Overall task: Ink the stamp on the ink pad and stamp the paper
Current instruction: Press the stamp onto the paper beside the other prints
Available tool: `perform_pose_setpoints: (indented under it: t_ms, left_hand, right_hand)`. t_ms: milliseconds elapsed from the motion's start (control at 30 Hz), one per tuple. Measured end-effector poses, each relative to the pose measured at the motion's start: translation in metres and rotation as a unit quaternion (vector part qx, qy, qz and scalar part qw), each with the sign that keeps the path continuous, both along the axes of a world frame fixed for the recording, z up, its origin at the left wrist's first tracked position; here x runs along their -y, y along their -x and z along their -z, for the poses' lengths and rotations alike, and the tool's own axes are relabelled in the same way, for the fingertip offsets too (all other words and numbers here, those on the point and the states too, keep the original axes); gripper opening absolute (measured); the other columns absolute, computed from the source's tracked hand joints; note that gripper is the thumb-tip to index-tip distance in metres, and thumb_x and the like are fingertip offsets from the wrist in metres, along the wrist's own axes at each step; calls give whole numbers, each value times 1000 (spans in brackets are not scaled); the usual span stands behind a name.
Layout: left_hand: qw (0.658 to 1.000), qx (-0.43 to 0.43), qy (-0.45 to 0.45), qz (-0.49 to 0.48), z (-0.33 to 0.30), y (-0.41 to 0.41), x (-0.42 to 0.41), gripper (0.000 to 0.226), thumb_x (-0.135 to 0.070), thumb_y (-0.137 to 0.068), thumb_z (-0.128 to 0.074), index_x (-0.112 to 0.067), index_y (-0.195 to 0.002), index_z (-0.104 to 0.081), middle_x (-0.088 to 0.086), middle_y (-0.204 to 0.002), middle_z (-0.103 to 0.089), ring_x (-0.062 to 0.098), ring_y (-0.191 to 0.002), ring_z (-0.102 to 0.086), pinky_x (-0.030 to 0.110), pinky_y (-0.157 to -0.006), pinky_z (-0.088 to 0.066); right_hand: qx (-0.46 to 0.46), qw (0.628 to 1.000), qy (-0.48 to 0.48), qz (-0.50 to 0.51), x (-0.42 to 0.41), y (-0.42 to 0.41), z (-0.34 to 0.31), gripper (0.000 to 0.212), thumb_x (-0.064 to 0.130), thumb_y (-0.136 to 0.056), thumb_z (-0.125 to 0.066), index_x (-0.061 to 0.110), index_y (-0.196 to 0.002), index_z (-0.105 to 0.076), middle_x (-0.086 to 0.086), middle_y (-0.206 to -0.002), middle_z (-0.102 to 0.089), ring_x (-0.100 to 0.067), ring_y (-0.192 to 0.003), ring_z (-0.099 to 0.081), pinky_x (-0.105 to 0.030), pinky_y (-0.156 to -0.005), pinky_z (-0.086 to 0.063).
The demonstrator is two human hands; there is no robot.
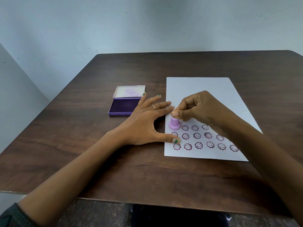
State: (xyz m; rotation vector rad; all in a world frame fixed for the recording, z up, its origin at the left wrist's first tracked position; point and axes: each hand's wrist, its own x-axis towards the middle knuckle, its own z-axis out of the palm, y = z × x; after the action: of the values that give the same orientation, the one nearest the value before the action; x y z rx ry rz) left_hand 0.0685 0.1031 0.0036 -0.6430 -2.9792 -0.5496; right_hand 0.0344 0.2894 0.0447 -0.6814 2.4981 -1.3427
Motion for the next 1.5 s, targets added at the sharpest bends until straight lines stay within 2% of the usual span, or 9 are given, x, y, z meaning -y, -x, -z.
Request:
perform_pose_setpoints:
  t_ms: [567,800,900,1033,1067,1100,1167,1333,1500]
  left_hand:
    - [1000,-3,-5,-1,2,1,1,95,-78,-66,-52,-33,-146,-29,-12,-155,-25,1,-143,2,22,-108,24]
    - [1000,-6,-14,1,1,-1,1,94,-76,-66,-54,-32,-146,-31,-13,-155,-26,0,-143,1,31,-114,18]
    - [1000,-7,-13,2,1,0,1,93,-76,-67,-54,-32,-146,-31,-13,-155,-26,1,-143,1,33,-115,17]
    - [1000,-5,-16,3,2,0,2,92,-75,-67,-53,-33,-146,-31,-14,-154,-26,2,-144,1,34,-115,16]
    - [1000,-9,-14,4,2,0,2,92,-75,-67,-53,-32,-146,-31,-13,-154,-26,2,-144,1,34,-115,17]
    - [1000,-14,-14,5,3,0,2,92,-76,-67,-53,-32,-146,-31,-13,-154,-27,3,-144,0,32,-114,17]
    - [1000,-20,-15,7,4,1,2,93,-76,-67,-53,-32,-146,-31,-13,-154,-28,3,-144,0,26,-111,21]
    - [1000,-15,-16,6,5,2,1,93,-76,-67,-53,-32,-146,-31,-13,-154,-26,2,-143,1,27,-111,21]
    - [1000,-6,-15,3,4,1,1,93,-74,-67,-54,-32,-146,-31,-13,-155,-26,3,-144,1,30,-112,19]
  right_hand:
    - [-61,997,-49,-2,3,-7,-6,10,27,-79,-68,18,-75,-69,7,-67,-64,-14,-60,-62,-4,-44,-39]
    - [-211,975,-63,26,2,-33,4,18,25,-85,-62,11,-91,-72,-8,-94,-73,-5,-68,-54,0,-65,-34]
    - [-246,964,-94,25,3,-40,10,28,26,-88,-56,8,-107,-67,-13,-110,-69,-20,-91,-61,-10,-69,-29]
    - [-254,949,-188,-15,3,-46,18,44,21,-85,-61,8,-126,-51,-10,-134,-54,-20,-118,-53,-18,-97,-31]
    - [-294,930,-217,-32,3,-48,18,46,16,-78,-71,3,-120,-56,-15,-126,-60,-23,-110,-60,-22,-94,-42]
    - [-341,911,-231,-32,2,-49,18,44,11,-66,-80,-2,-106,-65,-19,-107,-69,-28,-92,-68,-27,-78,-54]
    - [-412,888,-205,6,3,-52,19,36,6,-54,-86,-6,-85,-70,-21,-80,-73,-33,-67,-70,-36,-55,-58]
    - [-430,881,-197,9,4,-51,23,36,5,-52,-85,-7,-82,-70,-22,-76,-73,-34,-63,-70,-40,-54,-57]
    - [-376,910,-176,1,3,-48,27,37,3,-52,-86,-7,-84,-70,-22,-81,-74,-34,-67,-71,-44,-63,-57]
